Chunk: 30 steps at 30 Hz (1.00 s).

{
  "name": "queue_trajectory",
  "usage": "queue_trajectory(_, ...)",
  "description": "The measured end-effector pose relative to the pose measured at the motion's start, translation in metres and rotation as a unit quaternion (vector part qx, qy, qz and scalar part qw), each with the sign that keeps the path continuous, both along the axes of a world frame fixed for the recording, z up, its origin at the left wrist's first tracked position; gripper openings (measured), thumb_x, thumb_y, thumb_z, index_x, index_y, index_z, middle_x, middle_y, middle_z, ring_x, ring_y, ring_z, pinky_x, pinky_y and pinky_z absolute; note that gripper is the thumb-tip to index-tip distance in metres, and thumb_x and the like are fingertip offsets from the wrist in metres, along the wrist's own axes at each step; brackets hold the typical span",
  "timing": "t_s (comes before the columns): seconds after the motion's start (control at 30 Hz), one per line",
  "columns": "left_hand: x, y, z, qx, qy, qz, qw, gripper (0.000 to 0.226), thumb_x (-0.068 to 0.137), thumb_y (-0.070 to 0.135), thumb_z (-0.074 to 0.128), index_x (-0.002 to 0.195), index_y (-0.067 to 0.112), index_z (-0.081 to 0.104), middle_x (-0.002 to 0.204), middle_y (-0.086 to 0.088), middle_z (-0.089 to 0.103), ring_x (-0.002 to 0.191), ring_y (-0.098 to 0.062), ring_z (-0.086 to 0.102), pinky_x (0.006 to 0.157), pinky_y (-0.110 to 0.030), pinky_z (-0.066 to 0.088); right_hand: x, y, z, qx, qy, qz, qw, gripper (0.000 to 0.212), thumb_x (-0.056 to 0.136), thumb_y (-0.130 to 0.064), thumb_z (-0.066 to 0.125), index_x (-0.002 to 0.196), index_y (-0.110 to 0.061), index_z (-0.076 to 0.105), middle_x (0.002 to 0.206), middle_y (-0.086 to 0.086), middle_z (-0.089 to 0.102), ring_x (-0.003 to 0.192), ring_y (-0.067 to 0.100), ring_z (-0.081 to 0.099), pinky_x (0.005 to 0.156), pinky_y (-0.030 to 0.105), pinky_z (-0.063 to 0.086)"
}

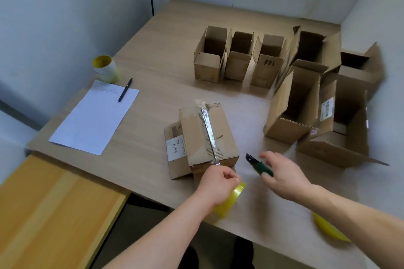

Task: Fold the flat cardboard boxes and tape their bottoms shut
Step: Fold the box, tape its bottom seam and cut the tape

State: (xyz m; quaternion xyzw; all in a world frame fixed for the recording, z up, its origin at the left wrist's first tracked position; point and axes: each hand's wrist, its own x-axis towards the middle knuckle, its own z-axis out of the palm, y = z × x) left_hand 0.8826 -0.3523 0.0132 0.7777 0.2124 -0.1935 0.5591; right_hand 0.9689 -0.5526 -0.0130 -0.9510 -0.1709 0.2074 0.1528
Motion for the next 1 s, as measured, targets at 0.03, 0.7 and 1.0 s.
queue_trajectory(0.03, 0.0, -0.003, 0.003, -0.008, -0.01, 0.017, 1.0, 0.011, 0.09, 0.016, 0.067, 0.092, 0.012, 0.077, 0.092, 0.004, 0.071, 0.082, -0.006, 0.06, 0.073, -0.019, 0.048, -0.006, 0.007, 0.01, 0.074, 0.05, -0.023, 0.996, 0.054, 0.08, -0.029, 0.062, 0.133, -0.027, 0.049, 0.1, -0.005, 0.067, 0.09, 0.013, 0.063, 0.08, 0.032, 0.052)
queue_trajectory(0.7, 0.002, -0.029, 0.051, -0.225, -0.06, 0.232, 0.944, 0.015, 0.093, 0.014, 0.066, 0.084, 0.02, 0.077, 0.089, 0.0, 0.074, 0.094, -0.022, 0.068, 0.088, -0.044, 0.058, -0.049, 0.063, 0.081, 0.392, 0.159, -0.25, 0.871, 0.024, 0.087, -0.006, 0.071, 0.107, -0.02, 0.067, 0.095, 0.006, 0.072, 0.082, 0.016, 0.067, 0.062, 0.024, 0.051)
queue_trajectory(1.0, 0.006, -0.025, 0.054, -0.319, -0.068, 0.278, 0.904, 0.012, 0.096, 0.01, 0.062, 0.093, 0.015, 0.072, 0.093, -0.01, 0.071, 0.084, -0.021, 0.064, 0.056, -0.022, 0.052, -0.044, 0.067, 0.086, 0.42, 0.156, -0.243, 0.86, 0.015, 0.088, -0.009, 0.071, 0.102, -0.015, 0.067, 0.094, 0.017, 0.072, 0.082, 0.033, 0.069, 0.082, 0.055, 0.055)
